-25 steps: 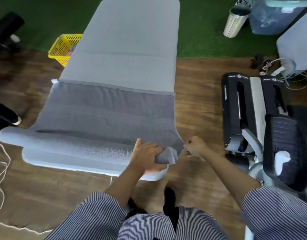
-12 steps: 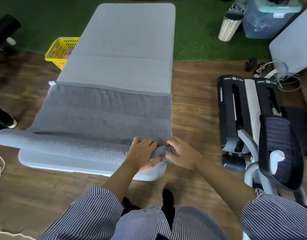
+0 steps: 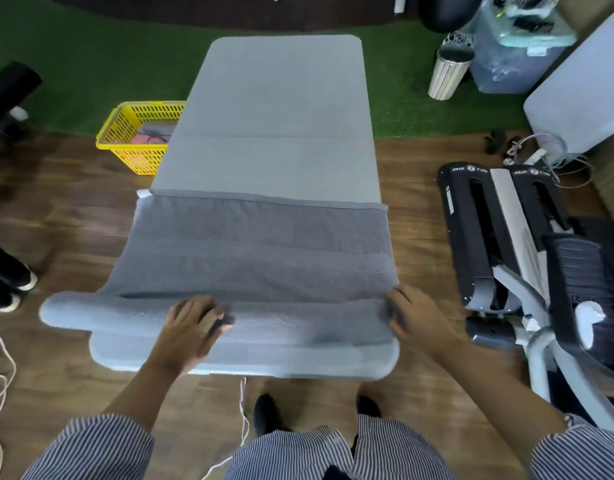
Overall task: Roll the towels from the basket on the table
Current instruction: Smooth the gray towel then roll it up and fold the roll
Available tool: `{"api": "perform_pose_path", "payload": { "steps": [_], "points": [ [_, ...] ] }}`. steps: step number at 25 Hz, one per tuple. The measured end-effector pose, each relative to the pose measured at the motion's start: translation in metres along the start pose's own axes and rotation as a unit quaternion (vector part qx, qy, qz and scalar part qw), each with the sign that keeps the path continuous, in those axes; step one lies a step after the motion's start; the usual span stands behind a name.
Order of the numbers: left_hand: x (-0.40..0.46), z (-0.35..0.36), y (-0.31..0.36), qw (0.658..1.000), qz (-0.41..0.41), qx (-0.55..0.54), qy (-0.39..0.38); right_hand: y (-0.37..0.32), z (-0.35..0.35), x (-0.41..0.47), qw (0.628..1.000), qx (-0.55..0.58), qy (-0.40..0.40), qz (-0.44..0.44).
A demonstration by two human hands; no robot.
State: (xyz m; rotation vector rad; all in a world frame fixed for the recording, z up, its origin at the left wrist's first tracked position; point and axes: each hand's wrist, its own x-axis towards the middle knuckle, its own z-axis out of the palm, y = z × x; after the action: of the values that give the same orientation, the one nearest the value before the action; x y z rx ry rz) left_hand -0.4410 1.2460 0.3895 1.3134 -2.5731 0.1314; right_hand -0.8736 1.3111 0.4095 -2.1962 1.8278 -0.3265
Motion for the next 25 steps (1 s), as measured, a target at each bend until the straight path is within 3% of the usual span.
{"api": "perform_pose_path", "payload": {
  "steps": [5,11,19,22,25],
  "points": [
    [-0.016,-0.022,-0.086,0.995,0.033,-0.024,-0.087,-0.021,0.005,0.001,0.997,-0.043,0.021,0.053],
    [-0.027,-0.033,-0.134,0.977,0.046,-0.02,-0.206,-0.03,0.012,-0.017,0.988,-0.077,-0.065,0.118],
    [-0.011,-0.033,-0.131,0.984,-0.028,-0.04,-0.172,-0.04,-0.004,0.006,0.976,-0.111,-0.1,0.157],
    [-0.013,-0.033,-0.129,0.988,-0.088,-0.009,-0.128,-0.044,0.01,0.011,0.988,-0.082,-0.019,0.126],
    [-0.023,-0.03,-0.133,0.99,-0.094,-0.002,-0.103,-0.047,0.025,-0.002,0.994,-0.082,0.017,0.071]
  ]
}}
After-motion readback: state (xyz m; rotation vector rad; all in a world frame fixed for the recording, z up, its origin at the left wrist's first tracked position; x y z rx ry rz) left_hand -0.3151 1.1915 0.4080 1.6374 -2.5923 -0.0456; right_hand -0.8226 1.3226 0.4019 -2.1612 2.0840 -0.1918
